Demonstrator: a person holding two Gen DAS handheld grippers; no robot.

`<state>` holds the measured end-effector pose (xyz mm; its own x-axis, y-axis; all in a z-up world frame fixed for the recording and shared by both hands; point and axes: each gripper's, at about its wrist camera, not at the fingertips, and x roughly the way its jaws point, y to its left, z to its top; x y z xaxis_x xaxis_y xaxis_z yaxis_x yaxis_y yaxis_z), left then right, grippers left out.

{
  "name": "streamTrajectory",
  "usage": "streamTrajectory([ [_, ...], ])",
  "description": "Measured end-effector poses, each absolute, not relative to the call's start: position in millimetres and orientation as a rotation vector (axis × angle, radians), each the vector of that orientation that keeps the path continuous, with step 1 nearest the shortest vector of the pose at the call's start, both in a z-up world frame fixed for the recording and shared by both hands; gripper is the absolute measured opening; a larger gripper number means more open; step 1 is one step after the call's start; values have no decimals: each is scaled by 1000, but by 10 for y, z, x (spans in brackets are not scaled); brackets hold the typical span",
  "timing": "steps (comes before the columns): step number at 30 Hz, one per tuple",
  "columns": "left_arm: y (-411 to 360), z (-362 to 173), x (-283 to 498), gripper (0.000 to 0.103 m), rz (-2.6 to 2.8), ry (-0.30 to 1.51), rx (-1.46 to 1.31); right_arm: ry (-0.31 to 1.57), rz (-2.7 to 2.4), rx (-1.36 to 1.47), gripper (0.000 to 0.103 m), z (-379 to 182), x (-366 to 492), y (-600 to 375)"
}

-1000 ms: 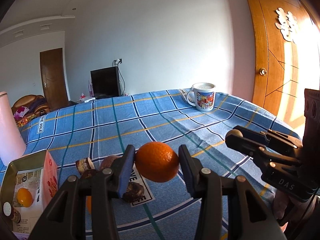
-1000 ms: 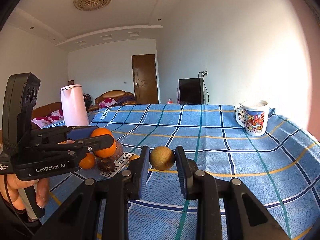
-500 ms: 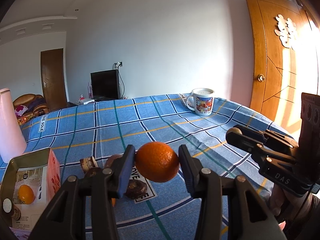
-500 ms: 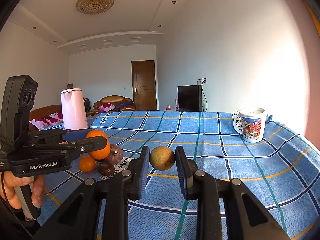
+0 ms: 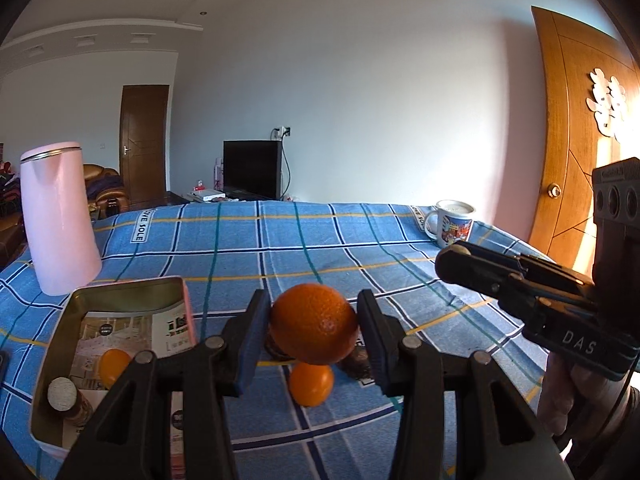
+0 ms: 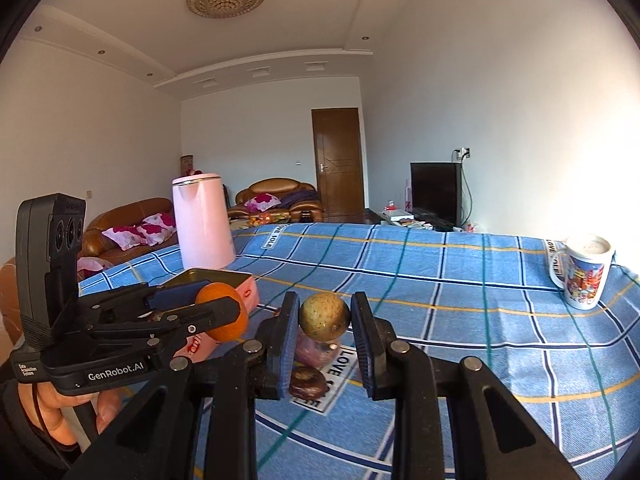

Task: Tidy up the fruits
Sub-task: 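Carry the brown fruit into the tin box with the right tool while the left tool drops the orange in, then grasp a dark mangosteen with the right tool while the left tool grasps a small orange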

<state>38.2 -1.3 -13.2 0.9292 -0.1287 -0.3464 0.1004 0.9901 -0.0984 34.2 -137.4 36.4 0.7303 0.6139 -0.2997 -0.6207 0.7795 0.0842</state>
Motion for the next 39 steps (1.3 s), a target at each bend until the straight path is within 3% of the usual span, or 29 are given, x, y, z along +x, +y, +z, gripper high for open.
streamTrajectory([
  [14,1200,-205,348,47,152,402,-196,433,933,-154,28,285,405,44],
  [32,1604,-371,456,49,213,487,-237,640,948,-308,29,-107,505,874],
  [36,1512,-328,419,55,215,472,-228,617,926,-255,49,-41,540,673],
  [39,1316,-278,361,63,180,448,-199,585,887,-238,49,12,517,321],
])
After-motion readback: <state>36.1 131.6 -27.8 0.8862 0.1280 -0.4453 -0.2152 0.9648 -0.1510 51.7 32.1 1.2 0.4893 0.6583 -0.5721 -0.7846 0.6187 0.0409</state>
